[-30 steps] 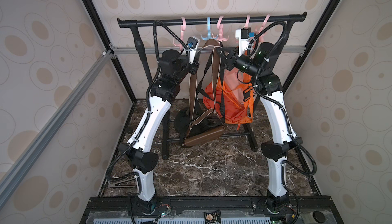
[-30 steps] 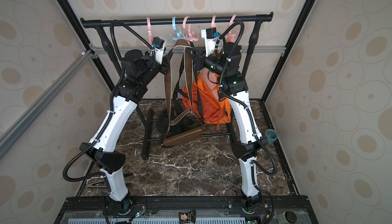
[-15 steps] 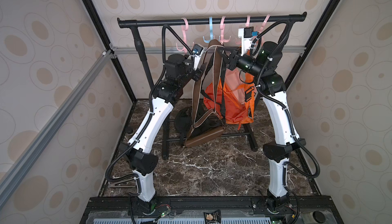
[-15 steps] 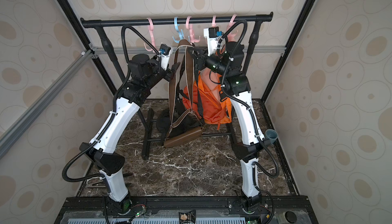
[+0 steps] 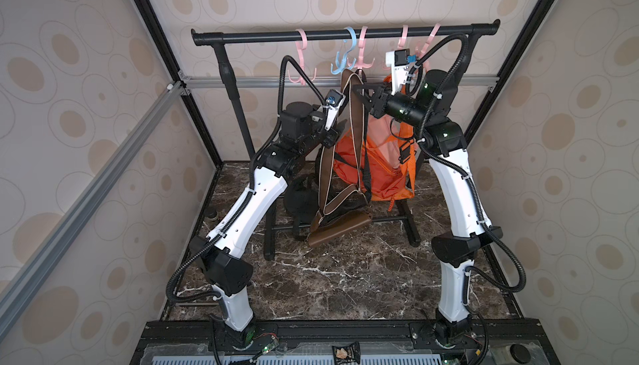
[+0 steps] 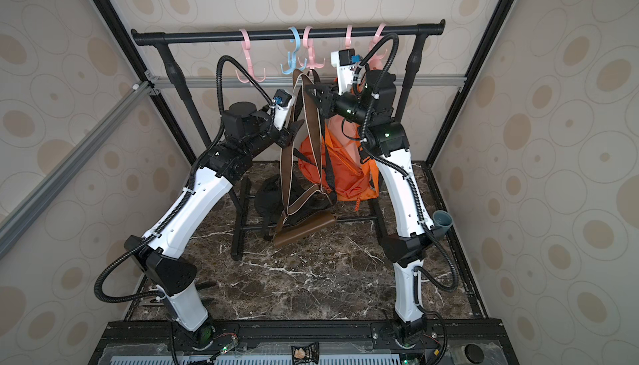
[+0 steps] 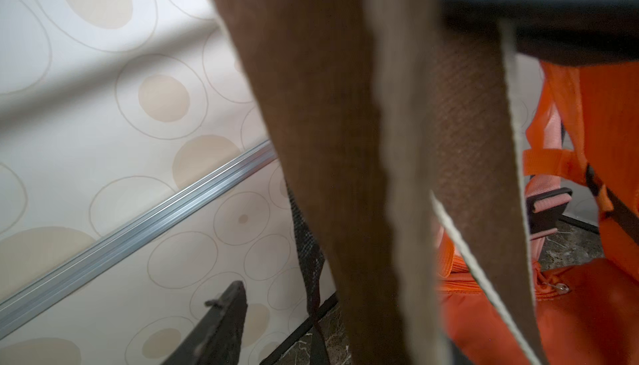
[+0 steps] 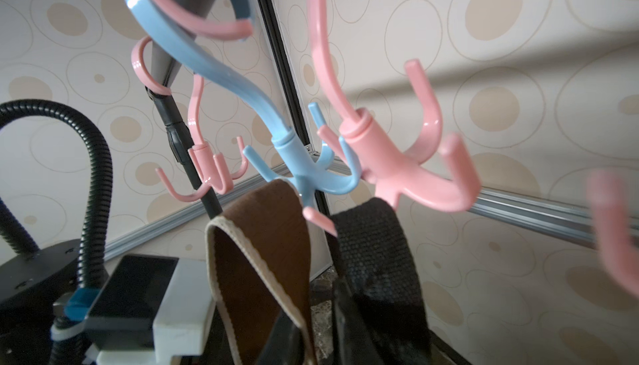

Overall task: Hang the bag on a hook
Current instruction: Hang the bag on the hook.

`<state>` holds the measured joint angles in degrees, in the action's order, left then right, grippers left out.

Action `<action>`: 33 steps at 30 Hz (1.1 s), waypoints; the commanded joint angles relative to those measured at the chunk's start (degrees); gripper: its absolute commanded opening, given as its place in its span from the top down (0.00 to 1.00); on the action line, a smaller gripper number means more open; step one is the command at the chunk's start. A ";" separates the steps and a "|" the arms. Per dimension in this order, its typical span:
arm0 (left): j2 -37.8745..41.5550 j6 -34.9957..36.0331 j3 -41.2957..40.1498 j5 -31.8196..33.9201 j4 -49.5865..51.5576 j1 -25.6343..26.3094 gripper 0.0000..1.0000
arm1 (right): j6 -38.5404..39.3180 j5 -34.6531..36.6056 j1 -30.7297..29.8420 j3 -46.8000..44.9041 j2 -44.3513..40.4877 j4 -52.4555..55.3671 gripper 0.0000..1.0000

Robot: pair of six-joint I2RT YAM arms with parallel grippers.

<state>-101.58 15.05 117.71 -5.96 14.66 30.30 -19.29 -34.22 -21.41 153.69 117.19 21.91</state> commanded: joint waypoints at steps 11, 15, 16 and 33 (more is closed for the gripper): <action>9.36 -0.99 -9.54 -1.17 -6.39 1.03 0.09 | 2.70 3.07 0.32 -2.38 -6.35 2.78 0.55; 14.70 -0.39 -19.08 1.65 -10.52 1.54 0.00 | 3.97 4.15 0.31 -5.84 -9.56 2.65 0.49; 16.24 -0.88 -20.97 2.35 -11.44 1.55 0.00 | 4.13 4.60 0.27 -6.51 -10.30 2.73 0.48; 43.06 -22.19 -63.51 18.47 -21.74 1.35 0.00 | 2.09 13.01 -1.68 -30.24 -27.85 -3.04 0.27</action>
<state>-61.76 -0.32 57.19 5.48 -4.25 31.62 -16.67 -23.57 -22.52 126.58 91.20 19.90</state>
